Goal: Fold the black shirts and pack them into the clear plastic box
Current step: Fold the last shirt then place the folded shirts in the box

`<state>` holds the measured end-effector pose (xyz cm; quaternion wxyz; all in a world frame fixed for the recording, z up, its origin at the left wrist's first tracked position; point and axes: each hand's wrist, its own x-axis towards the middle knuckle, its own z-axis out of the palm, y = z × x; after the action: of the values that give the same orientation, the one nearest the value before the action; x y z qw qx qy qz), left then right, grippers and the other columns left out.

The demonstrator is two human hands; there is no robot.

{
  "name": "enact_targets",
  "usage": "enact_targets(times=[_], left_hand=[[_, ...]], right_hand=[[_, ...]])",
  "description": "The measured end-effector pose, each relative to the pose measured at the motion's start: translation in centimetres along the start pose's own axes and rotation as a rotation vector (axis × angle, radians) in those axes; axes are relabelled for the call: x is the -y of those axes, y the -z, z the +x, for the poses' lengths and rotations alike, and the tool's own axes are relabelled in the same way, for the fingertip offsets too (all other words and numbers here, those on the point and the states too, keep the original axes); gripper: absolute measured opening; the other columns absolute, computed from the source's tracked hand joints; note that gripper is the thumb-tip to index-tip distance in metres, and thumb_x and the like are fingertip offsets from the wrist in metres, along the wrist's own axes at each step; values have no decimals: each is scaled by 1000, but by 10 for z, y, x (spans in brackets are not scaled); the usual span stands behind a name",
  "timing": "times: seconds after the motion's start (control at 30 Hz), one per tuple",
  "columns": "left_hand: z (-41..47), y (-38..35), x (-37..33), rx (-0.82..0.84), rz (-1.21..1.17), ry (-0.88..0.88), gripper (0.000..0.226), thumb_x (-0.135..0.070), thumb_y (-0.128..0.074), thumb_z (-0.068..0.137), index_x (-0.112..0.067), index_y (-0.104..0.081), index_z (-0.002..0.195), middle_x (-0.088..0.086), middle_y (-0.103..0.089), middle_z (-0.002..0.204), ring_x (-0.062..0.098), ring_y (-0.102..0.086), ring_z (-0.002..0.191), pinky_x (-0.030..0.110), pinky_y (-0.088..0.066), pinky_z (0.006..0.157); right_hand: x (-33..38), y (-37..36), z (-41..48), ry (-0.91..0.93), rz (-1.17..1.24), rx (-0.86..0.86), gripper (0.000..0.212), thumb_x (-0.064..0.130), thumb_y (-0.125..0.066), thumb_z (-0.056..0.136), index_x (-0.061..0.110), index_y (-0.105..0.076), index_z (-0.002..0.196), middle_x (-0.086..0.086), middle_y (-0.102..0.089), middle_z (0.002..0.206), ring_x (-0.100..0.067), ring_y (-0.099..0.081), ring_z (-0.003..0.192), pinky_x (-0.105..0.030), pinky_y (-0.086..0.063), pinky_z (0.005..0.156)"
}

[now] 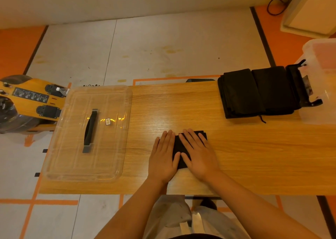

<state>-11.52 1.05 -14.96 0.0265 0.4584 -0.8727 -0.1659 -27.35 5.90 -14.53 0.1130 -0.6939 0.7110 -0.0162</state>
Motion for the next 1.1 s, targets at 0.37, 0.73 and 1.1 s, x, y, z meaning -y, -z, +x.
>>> enact_targets(times=[0.37,0.73,1.1], left_hand=[[2,31,19,57,-98,20,74,-58,-26,93,-17,-22,154,3,-34,154,17,-25,143,33,-17,118],[62,66,-22,612,93,186,57,-34,-78,75,-16,-51,121,4,-60,117,23,-58,106,33,-47,77],[42,85,-53,545,-222,33,46,-19,-71,80,-24,-45,117,0,-64,104,20,-60,92,35,-50,76]], right_hand=[[-29,11,-9,-204,22,2,66,50,-29,96,15,-19,151,-4,-18,157,-20,-13,146,-37,-4,117],[-31,52,30,7,59,258,72,46,-62,85,17,-34,144,-7,-37,139,-25,-30,130,-35,-27,107],[-48,107,7,55,383,309,24,27,-71,78,29,-50,90,6,-57,90,-16,-54,86,-30,-42,64]])
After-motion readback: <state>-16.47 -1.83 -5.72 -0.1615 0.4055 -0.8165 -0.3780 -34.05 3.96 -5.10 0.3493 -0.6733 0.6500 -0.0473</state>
